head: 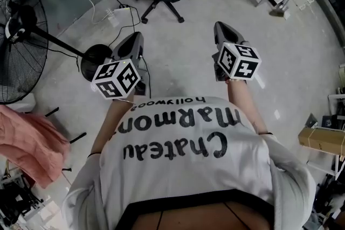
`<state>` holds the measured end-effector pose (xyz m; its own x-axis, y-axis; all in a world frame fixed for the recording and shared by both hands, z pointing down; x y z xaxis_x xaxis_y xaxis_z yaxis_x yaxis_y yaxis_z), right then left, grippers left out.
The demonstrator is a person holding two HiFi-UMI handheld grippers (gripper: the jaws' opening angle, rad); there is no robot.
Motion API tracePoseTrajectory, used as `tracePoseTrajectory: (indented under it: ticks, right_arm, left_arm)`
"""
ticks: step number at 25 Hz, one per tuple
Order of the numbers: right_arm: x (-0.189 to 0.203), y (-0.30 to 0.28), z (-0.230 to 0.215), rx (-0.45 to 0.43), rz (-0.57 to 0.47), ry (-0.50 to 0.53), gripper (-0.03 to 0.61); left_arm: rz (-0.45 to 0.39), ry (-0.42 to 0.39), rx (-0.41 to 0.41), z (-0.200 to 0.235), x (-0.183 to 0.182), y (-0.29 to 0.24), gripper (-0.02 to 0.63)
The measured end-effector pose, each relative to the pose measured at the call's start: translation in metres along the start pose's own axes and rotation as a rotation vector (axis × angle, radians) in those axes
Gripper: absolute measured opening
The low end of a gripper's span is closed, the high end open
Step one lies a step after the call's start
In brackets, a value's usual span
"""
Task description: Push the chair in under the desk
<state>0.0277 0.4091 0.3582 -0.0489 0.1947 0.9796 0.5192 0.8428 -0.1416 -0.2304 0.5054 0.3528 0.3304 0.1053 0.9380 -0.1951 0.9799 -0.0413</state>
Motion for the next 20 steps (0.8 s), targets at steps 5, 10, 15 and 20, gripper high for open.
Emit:
tracePoseTrajectory:
  ticks: [5,10,15,20]
  right_arm:
    - [0.013,-0.009,0.012,0.018,0.005,-0.007,0.008]
    - [0.033,-0.007,0.005,0.060,0.040,-0.021,0.008]
    - [0.043,-0.027,-0.012,0.060,0.065,-0.033,0.008]
    - [0.041,-0.079,-0.033,0.037,0.069,-0.076,0.008]
  left_arm:
    - [0.022,0.000,0.034,0.020,0.002,-0.008,0.017]
    - [0.073,0.016,0.069,0.027,0.020,-0.018,0.017]
    - [0.097,0.017,0.085,0.033,0.028,-0.046,0.017]
    - [0.082,0.015,0.072,0.047,0.020,-0.095,0.017]
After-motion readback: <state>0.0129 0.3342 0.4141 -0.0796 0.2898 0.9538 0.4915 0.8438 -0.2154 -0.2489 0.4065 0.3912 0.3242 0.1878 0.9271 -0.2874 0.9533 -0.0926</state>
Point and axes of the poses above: the fingertips, and each gripper's own axes: y backward along the fingers, z to its left, x out of its underside, the point moved 3 cm from there along y, backward along the fingers, and after that the axes turned 7 degrees about -z, right-handed, at the moved point
